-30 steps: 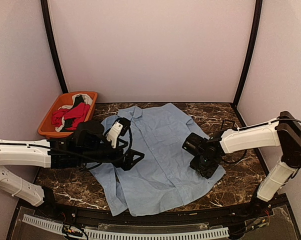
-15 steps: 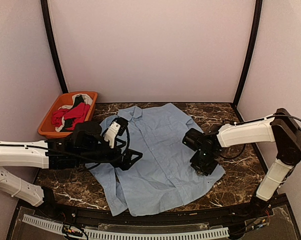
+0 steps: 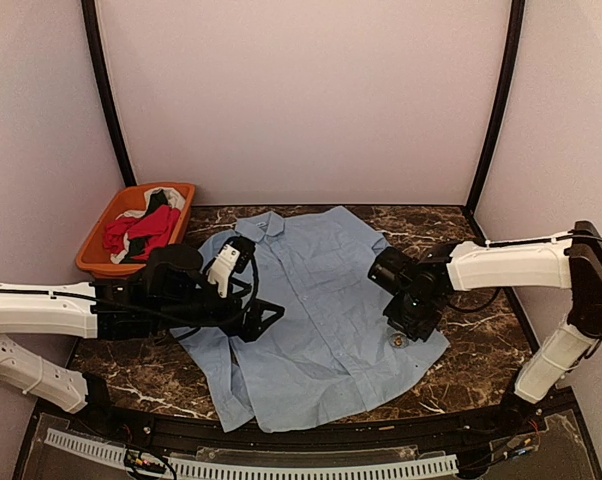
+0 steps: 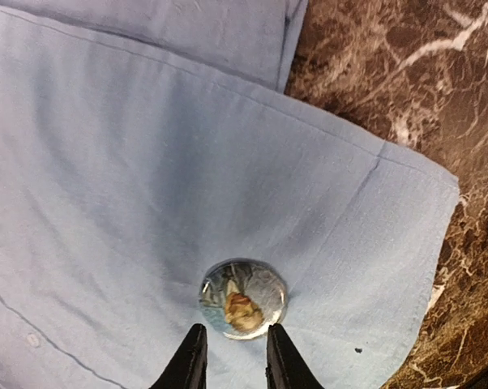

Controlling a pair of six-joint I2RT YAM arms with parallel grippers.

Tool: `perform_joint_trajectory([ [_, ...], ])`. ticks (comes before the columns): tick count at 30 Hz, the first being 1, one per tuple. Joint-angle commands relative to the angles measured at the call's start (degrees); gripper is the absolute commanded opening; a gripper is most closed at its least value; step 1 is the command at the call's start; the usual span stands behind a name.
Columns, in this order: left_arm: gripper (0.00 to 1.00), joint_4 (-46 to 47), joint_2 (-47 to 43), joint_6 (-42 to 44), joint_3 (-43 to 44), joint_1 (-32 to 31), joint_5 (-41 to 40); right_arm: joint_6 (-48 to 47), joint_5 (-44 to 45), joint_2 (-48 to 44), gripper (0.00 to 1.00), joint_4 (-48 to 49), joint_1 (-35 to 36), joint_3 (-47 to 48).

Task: Pin the brooch onto the clothing
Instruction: Pick up the brooch from the flattened clothing.

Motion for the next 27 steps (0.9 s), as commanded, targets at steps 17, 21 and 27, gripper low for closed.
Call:
perform_joint_trajectory([
  [17, 1.00, 0.96, 1.39, -1.67, 0.64, -0.29, 1.65, 7.42, 7.67, -3.96, 0.68, 2.88, 7.77, -5.25],
  [21, 1.00, 0.15, 0.84, -1.59, 0.71, -0.26, 1.22, 4.65, 2.51, -1.21, 0.65, 2.03, 4.04, -4.19],
  [27, 1.00, -0.05, 0.14, -1.53, 0.37, -0.26, 0.25, -0.72, -3.47, 3.65, 0.57, 3.73, 1.63, -1.47],
])
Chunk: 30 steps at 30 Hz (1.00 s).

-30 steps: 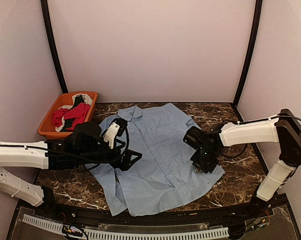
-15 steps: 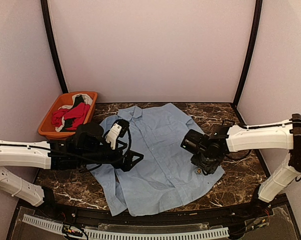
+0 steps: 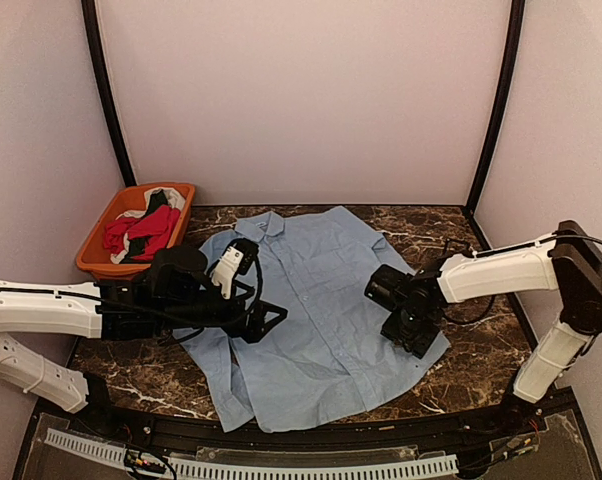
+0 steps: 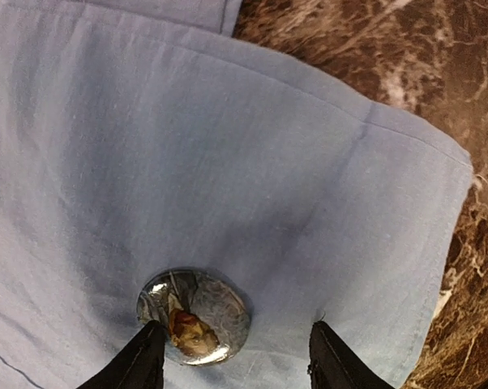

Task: Pin the brooch onto the clothing
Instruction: Pick up the brooch from the flattened clothing.

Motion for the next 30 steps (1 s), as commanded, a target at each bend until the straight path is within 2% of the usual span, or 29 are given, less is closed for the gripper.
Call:
perform_joint_trajectory([
  [1, 1.00, -0.83, -1.33, -0.43, 0.28, -0.24, -0.84, -4.36, -4.60, 3.26, 0.57, 0.84, -0.77, 3.39],
  [10, 1.00, -0.69, -1.66, -0.21, -0.37, -0.25, -1.17, -6.11, -3.56, 1.67, 0.55, -1.19, -1.08, 6.54],
  [19, 1.00, -0.10, -1.68, -0.28, -1.24, -0.26, -1.33, -10.16, -6.97, 6.08, 0.54, -1.41, -3.54, 5.57],
  [28, 1.00, 0.42, -1.12, -0.38, -1.34, -0.22, -1.31, -9.48, -7.20, 6.44, 0.53, 0.47, -3.51, 3.54],
  [30, 1.00, 0.36, -1.11, -0.36, -1.25, -0.23, -1.29, -9.82, -7.11, 6.47, 0.48, 0.86, -3.54, 3.63],
])
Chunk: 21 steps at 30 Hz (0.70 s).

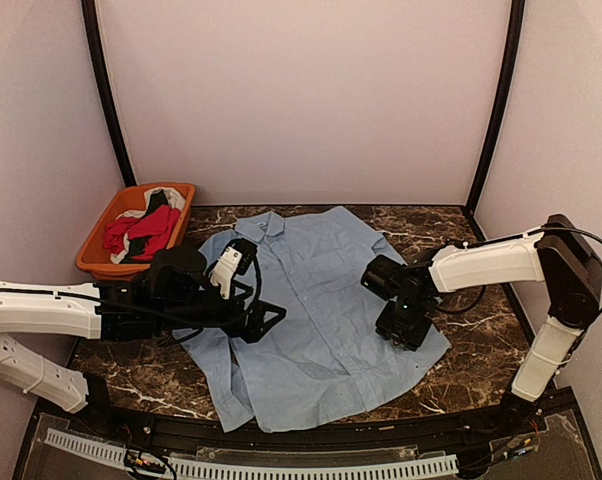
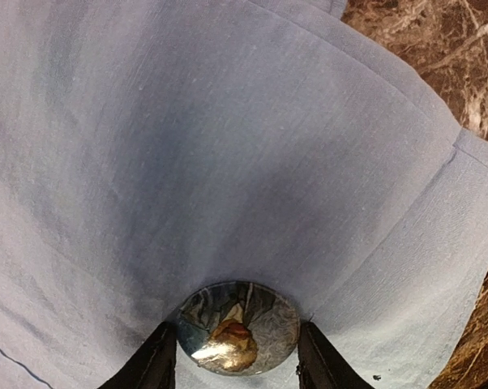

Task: Pin the brooch onto the clothing
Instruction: Pick up the brooch from the flattened clothing.

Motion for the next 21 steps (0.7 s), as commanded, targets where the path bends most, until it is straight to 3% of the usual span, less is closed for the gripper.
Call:
perform_joint_trajectory([
  [1, 1.00, 0.20, -0.84, -0.31, -0.83, -0.24, -0.30, -0.57, -0.96, 1.00, 0.46, 1.06, -0.20, -1.41],
  [12, 1.00, 0.54, -0.42, -0.53, -0.94, -0.26, -0.14, 0.01, -0.10, -0.57, 0.34, 1.24, -0.23, -2.46],
  [21, 1.00, 0.95, 0.84, -0.50, -0.05, -0.24, 0.59, -1.32, 5.52, -5.68, 0.34, -4.46, -0.20, 3.81],
])
